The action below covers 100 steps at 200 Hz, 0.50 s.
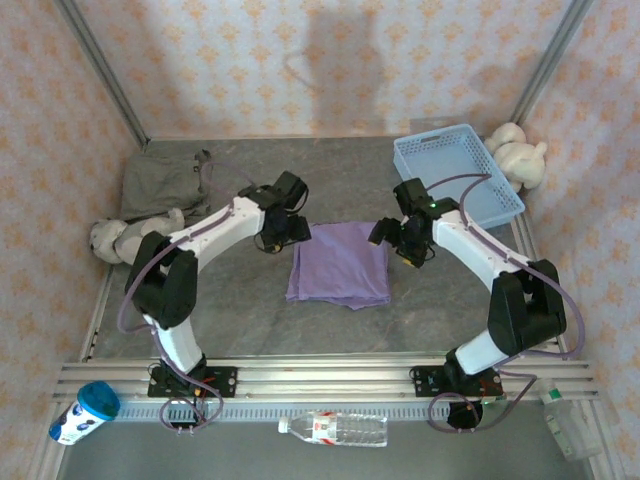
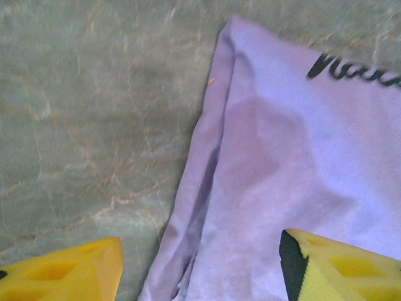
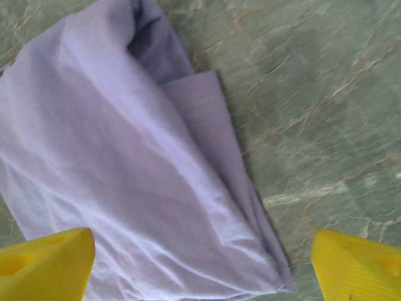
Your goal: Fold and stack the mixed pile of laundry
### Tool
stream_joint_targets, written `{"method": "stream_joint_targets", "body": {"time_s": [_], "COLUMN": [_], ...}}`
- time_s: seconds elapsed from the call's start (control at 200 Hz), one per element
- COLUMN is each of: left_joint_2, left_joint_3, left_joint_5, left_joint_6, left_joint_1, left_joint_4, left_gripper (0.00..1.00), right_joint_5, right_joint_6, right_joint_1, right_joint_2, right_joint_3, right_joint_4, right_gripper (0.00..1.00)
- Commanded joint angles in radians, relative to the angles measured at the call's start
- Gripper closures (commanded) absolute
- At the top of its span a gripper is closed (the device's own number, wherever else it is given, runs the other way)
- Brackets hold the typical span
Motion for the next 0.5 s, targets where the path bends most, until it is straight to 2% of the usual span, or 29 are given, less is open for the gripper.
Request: {"method": "stream_joint_targets", "body": {"time_s": [0.0,0.145,0.38,0.44,0.495], "left_joint_2": [-0.006,0.027,0.140,0.185,0.218], "left_joint_3": [-0.089,-0.139,-0.152,-0.134,-0.112], "left_joint_5": [0.046,0.070,0.068,0.049,0.029], "left_joint_6": [-0.044,-0.050,-0.071,-0.071,-0.073], "left_joint_1": [-0.001,-0.036,-0.106,-0.122,-0.129], "left_joint_4": [0.133,0.241,0.321,0.311,0.283], "left_gripper": [0.31,0.30,0.32,0.37,0.51], "right_joint_5": [0.035,0.035,0.052,0.054,0.058], "right_joint_6": [-0.046,-0.073,-0.092,-0.106,-0.116], "right_joint_1": [-0.019,-0.019,-0.022,-0.024,-0.029], "right_joint_2": [0.007,0.011,-0.002,-0.001,-0.001], "right_joint_3": [0.028,0.049,0.058,0.064,0.069], "right_joint_4": [-0.021,-0.041,-0.067,-0.081,-0.092], "right_gripper": [0.07,0.05,0.06,0.06,0.07]}}
